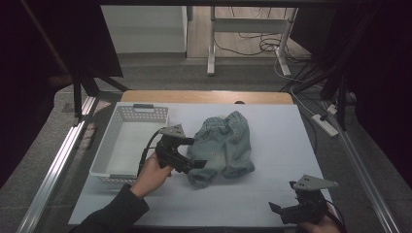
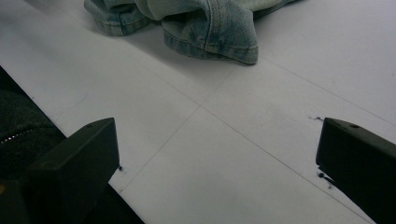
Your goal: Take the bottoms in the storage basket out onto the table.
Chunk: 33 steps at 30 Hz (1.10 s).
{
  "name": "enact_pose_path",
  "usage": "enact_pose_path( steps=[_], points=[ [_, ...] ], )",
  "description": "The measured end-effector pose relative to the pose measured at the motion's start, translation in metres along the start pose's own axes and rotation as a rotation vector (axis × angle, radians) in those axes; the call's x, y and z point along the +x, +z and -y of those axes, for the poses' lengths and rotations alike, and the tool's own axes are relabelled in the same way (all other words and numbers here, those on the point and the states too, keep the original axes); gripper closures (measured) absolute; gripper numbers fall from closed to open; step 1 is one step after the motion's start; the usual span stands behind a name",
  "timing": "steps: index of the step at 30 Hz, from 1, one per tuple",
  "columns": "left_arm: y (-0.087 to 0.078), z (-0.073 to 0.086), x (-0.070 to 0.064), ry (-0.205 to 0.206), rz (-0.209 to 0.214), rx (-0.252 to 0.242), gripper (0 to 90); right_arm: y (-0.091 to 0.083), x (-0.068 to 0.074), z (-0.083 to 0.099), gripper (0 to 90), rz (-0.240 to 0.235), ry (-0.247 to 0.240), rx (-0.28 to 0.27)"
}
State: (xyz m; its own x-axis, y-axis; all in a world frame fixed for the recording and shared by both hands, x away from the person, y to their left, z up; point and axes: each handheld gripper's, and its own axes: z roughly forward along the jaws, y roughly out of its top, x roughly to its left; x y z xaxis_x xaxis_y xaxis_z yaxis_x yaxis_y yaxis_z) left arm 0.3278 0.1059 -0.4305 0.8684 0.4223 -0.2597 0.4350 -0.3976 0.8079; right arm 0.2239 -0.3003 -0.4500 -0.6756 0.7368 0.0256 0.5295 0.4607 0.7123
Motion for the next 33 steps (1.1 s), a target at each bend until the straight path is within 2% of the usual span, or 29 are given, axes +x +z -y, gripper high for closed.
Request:
enact_pose_path(
  steps=[4,17,33],
  points=[
    [0.0,0.005,-0.001,-0.014,0.003,-0.005,0.0,0.0,0.0,0.0,0.0,-0.001,0.001,-0.001],
    [-0.004,0.017,-0.008,-0.015,-0.012,0.001,0.0,0.0,0.0,0.0,0.0,-0.001,-0.002,-0.003],
    [-0.02,0.028,-0.008,-0.038,-0.036,-0.028,0.0,0.0,0.001,0.0,0.0,0.0,-0.006,0.0]
  ],
)
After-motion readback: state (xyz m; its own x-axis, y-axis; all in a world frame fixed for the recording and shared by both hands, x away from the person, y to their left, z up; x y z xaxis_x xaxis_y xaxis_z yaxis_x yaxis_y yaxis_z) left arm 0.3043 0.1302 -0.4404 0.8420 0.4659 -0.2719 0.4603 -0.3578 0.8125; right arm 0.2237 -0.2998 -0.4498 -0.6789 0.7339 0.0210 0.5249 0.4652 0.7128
